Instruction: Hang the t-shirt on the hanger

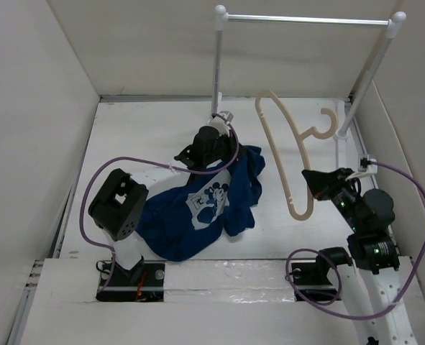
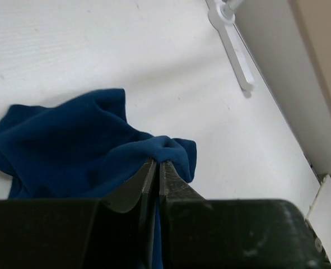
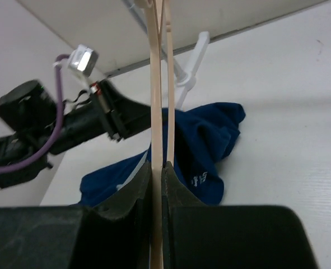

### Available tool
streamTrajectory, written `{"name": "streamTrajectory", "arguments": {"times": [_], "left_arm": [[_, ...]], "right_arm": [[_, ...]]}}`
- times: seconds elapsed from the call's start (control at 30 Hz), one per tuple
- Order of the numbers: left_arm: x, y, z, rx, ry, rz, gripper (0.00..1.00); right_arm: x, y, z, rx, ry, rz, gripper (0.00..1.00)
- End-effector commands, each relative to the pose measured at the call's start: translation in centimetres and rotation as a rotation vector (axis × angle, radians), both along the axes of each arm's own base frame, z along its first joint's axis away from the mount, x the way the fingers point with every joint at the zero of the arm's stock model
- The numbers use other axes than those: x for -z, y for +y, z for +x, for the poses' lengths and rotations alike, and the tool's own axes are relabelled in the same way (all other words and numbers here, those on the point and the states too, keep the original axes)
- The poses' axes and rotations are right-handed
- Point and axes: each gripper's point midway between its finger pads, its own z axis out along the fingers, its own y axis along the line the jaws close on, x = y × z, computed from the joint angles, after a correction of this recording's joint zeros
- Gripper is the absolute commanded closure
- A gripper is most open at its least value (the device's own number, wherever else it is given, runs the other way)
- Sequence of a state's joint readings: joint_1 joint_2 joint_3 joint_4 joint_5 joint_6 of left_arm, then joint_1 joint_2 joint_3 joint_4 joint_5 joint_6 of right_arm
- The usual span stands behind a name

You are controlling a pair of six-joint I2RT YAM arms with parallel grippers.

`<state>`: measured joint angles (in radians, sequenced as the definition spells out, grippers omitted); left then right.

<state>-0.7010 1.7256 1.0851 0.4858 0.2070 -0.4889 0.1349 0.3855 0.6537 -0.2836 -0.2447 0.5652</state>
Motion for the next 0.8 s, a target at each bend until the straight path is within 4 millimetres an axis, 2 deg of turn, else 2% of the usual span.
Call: {"name": "streamTrajectory", "arguments": {"times": [0.0, 0.03, 0.13, 0.2, 0.4, 0.53, 0.77], "left_arm": [[-4.4, -0.3, 2.2, -0.021, -0.069, -0.080, 1.00], [-4.3, 0.7, 3.3, -0.048, -0.066, -0.075, 1.00], [-4.5, 1.8, 4.9, -0.071, -0.057, -0.082, 1.00], [-4.5, 2.1, 5.5, -0.069, -0.049, -0.082, 1.00], [-5.7, 2.4, 6.2, -0.068, -0.058, -0.094, 1.00], [-6.5, 2.5, 6.1, -0.069, -0.064, -0.098, 1.00], [-7.6, 3.1, 4.4, -0.044, -0.080, -0.121, 1.00]], "right_arm": [[0.6, 1.0, -3.2, -0.079, 0.039, 0.009, 1.00], [1.0, 1.0, -3.7, -0.090, 0.043, -0.002, 1.00], [2.4, 1.7, -5.4, -0.153, 0.091, -0.016, 1.00], [3.3, 2.3, -6.3, -0.203, 0.124, -0.025, 1.00], [3.9, 2.6, -7.4, -0.241, 0.151, -0.036, 1.00], [4.3, 2.8, -7.0, -0.253, 0.162, -0.046, 1.00], [4.8, 3.0, -5.2, -0.243, 0.167, -0.048, 1.00]]}}
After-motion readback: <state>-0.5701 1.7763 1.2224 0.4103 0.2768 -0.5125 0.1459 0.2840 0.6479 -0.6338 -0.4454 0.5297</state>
